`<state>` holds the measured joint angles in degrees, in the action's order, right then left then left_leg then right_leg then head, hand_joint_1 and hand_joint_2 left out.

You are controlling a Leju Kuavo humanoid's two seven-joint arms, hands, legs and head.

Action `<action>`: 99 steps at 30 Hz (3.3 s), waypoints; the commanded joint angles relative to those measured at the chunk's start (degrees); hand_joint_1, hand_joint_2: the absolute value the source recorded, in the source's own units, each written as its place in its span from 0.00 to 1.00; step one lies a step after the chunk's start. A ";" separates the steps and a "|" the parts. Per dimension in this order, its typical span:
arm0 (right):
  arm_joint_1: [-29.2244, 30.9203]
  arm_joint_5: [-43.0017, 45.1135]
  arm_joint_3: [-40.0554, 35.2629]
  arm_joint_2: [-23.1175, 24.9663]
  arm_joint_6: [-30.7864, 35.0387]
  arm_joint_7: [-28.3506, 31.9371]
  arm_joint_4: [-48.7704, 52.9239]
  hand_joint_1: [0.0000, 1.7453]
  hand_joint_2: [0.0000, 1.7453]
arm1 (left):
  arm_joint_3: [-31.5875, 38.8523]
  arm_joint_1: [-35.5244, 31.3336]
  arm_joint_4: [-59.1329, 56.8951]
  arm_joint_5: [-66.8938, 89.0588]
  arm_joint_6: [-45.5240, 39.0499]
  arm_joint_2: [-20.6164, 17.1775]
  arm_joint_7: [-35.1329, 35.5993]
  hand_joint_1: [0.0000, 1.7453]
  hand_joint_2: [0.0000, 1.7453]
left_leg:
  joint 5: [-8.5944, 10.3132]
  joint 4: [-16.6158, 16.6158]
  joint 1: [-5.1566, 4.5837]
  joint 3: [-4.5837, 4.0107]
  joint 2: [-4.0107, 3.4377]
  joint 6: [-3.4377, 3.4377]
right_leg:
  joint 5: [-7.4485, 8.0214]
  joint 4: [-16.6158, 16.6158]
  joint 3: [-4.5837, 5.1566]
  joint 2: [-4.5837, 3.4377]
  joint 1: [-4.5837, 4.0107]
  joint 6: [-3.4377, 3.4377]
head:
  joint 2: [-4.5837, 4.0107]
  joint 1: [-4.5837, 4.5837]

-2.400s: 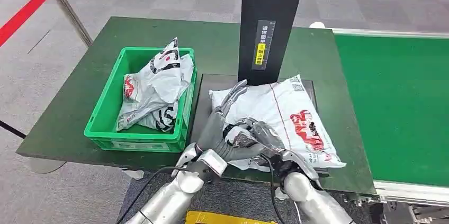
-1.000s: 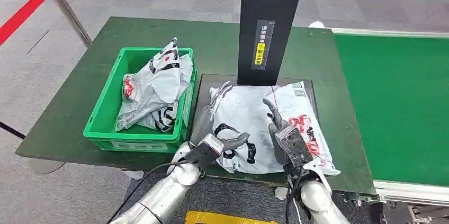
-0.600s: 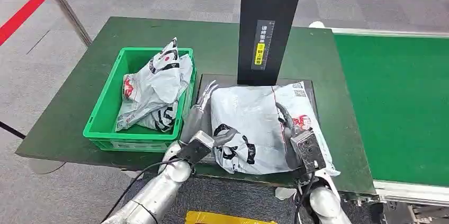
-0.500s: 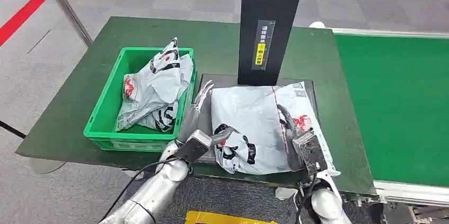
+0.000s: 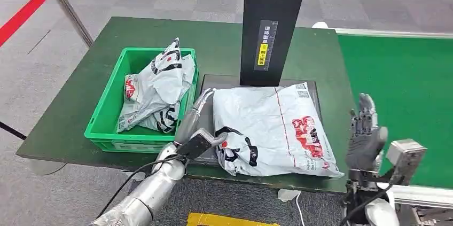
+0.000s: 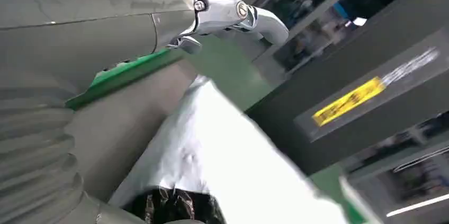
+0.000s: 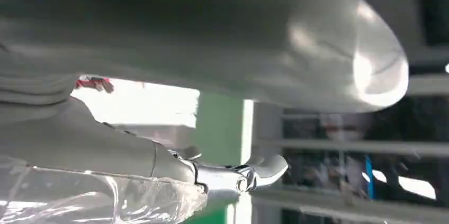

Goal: Moved the parcel from conveyor to table for the left to box.

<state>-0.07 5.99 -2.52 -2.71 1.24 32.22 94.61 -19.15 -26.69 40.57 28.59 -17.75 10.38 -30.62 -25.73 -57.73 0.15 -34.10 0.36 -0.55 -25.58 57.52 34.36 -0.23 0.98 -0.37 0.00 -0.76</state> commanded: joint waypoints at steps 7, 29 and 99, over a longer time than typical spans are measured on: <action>-2.63 1.50 12.55 3.12 -2.86 0.96 1.30 0.00 0.00 | 0.51 -2.39 -14.71 1.59 0.42 2.55 0.47 0.00 1.00 | 0.00 0.07 0.01 0.15 0.07 0.01 | -0.03 -0.07 -0.18 0.11 -0.02 0.01 | 0.00 0.00; -2.04 0.70 7.45 3.96 -3.13 0.16 -2.70 0.00 0.00 | -3.83 -3.45 -20.84 6.74 4.25 2.70 2.34 0.00 1.00 | -0.01 0.06 0.02 0.18 -0.06 0.01 | 0.01 -0.06 -0.27 0.01 -0.02 0.01 | 0.00 0.00; -2.20 -0.26 2.10 5.73 -7.00 -0.89 -3.26 0.00 0.00 | -0.81 -9.69 -24.36 16.55 -4.59 -1.16 13.79 1.00 1.00 | 0.06 0.24 0.09 0.74 -0.14 -0.08 | 0.05 -0.18 -0.78 -0.04 -0.14 0.13 | 0.00 0.00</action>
<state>-3.43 5.31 2.40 2.19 -5.95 31.67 94.57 -19.91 -36.99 18.18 40.02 -16.13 9.60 -16.87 -25.69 -57.64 0.18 -33.44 0.45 -0.63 -25.63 57.53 33.62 -0.10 0.90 -0.29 0.00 -0.77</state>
